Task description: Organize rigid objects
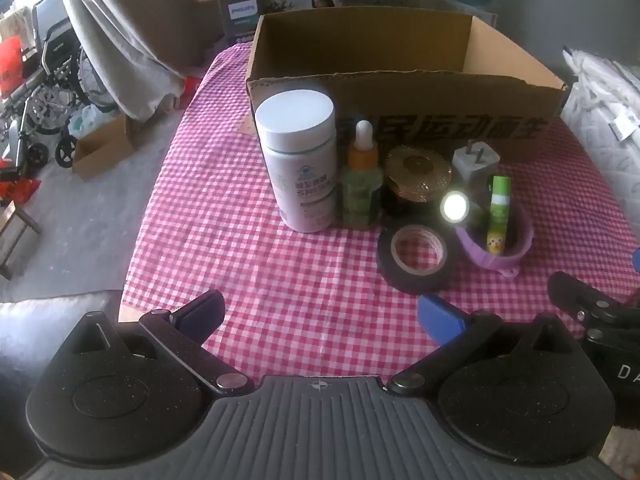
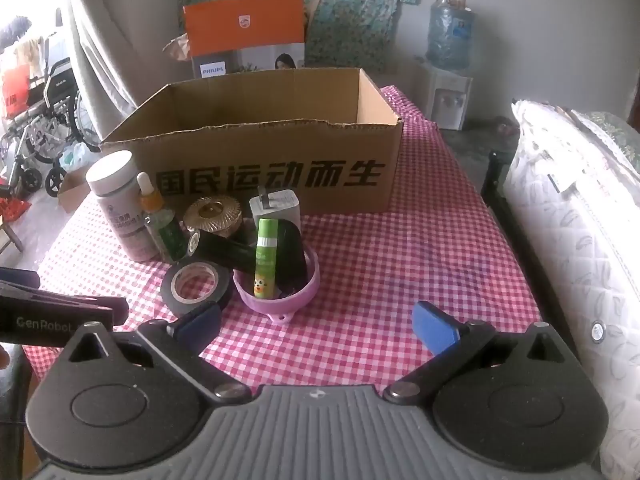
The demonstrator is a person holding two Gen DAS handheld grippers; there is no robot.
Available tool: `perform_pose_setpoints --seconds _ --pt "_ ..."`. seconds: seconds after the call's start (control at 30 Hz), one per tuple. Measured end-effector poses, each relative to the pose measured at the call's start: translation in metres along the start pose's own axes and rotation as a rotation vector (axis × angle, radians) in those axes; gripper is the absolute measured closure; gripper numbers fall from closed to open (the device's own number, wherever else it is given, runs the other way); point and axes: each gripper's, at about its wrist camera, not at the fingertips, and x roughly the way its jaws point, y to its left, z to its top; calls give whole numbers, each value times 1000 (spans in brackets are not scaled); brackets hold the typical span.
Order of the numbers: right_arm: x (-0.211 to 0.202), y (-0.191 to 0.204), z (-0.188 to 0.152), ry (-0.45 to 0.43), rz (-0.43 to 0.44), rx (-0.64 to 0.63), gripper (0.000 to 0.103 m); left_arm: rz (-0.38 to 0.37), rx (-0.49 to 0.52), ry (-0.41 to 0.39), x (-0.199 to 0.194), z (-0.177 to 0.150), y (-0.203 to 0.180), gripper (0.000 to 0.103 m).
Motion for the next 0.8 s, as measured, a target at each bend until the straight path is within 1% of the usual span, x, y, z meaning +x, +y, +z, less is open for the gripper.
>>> perform_pose_setpoints --seconds 0.8 --pt "2 1 0 9 2 -1 0 1 -4 5 1 0 3 0"
